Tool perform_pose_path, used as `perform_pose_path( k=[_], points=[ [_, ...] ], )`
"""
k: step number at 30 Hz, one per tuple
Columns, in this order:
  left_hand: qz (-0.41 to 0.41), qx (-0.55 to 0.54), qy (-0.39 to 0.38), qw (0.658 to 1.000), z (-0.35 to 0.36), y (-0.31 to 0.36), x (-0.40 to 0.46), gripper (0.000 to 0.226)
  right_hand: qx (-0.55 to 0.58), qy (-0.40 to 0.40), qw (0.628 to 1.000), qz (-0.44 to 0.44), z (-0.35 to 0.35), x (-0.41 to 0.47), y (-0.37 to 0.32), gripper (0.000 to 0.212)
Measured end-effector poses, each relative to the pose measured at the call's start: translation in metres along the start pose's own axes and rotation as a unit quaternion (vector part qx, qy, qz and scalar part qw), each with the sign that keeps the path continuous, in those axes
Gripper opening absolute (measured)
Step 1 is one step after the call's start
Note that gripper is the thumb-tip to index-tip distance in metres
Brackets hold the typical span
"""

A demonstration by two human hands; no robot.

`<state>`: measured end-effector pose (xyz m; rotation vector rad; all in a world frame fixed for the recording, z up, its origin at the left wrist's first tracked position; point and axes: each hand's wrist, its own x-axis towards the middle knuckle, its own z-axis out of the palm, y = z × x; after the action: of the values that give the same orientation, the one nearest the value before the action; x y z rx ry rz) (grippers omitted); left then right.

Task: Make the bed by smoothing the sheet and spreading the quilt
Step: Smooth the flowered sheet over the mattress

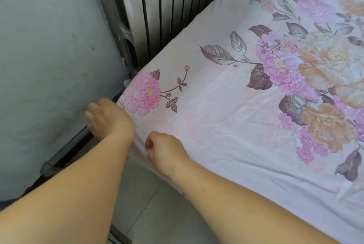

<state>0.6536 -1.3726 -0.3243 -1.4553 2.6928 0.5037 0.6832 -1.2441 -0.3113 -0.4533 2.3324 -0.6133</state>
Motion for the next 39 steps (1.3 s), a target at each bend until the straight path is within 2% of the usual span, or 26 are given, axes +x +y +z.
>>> perform_pose_path(
  k=[2,3,4,5,6,8,11,13,15,18,20,22,27,30,32,34,39],
  points=[
    [0.170,0.058,0.042,0.983,0.004,0.006,-0.022,0.037,0.028,0.036,0.999,0.000,-0.006,-0.006,0.010,0.027],
    [0.286,0.075,0.035,0.955,0.009,0.008,-0.038,0.044,0.006,0.076,0.997,0.007,-0.010,-0.011,0.018,0.028],
    [0.391,0.086,0.008,0.916,0.014,0.010,-0.057,0.052,-0.042,0.112,0.993,0.024,-0.014,-0.019,0.029,0.031],
    [0.456,0.103,-0.063,0.882,0.019,0.011,-0.079,0.057,-0.092,0.131,0.986,0.051,-0.019,-0.031,0.044,0.035],
    [0.473,0.124,-0.142,0.861,0.023,0.010,-0.099,0.058,-0.128,0.124,0.981,0.082,-0.022,-0.044,0.060,0.041],
    [0.450,0.174,-0.246,0.841,0.029,0.005,-0.137,0.059,-0.153,0.051,0.978,0.129,-0.021,-0.080,0.093,0.048],
    [0.423,0.211,-0.288,0.833,0.026,-0.006,-0.185,0.062,-0.153,-0.015,0.978,0.142,-0.008,-0.139,0.124,0.051],
    [0.417,0.231,-0.309,0.823,0.016,-0.009,-0.213,0.056,-0.137,-0.033,0.978,0.154,0.000,-0.181,0.133,0.062],
    [0.431,0.271,-0.322,0.798,0.009,-0.008,-0.239,0.047,-0.142,-0.070,0.973,0.165,0.006,-0.213,0.139,0.070],
    [0.379,0.381,-0.394,0.745,0.000,0.007,-0.271,0.041,-0.090,-0.128,0.965,0.212,0.008,-0.255,0.147,0.058],
    [0.371,0.402,-0.407,0.732,-0.013,0.016,-0.297,0.045,-0.048,-0.070,0.971,0.222,0.005,-0.283,0.158,0.051],
    [0.412,0.390,-0.381,0.730,-0.034,0.025,-0.335,0.046,-0.009,-0.012,0.974,0.224,-0.006,-0.322,0.173,0.045],
    [0.450,0.386,-0.344,0.728,-0.074,0.054,-0.435,0.046,0.024,0.028,0.972,0.231,-0.046,-0.430,0.227,0.041],
    [0.499,0.328,-0.327,0.733,-0.104,0.080,-0.522,0.045,0.024,0.053,0.969,0.241,-0.081,-0.518,0.263,0.033],
    [0.545,0.297,-0.313,0.718,-0.122,0.100,-0.574,0.046,0.009,0.080,0.965,0.249,-0.108,-0.575,0.280,0.026],
    [0.583,0.283,-0.295,0.702,-0.140,0.123,-0.638,0.045,0.016,0.122,0.956,0.266,-0.131,-0.646,0.304,0.023],
    [0.644,0.232,-0.272,0.677,-0.157,0.176,-0.739,0.040,0.066,0.226,0.918,0.320,-0.171,-0.755,0.349,0.031]
  ],
)
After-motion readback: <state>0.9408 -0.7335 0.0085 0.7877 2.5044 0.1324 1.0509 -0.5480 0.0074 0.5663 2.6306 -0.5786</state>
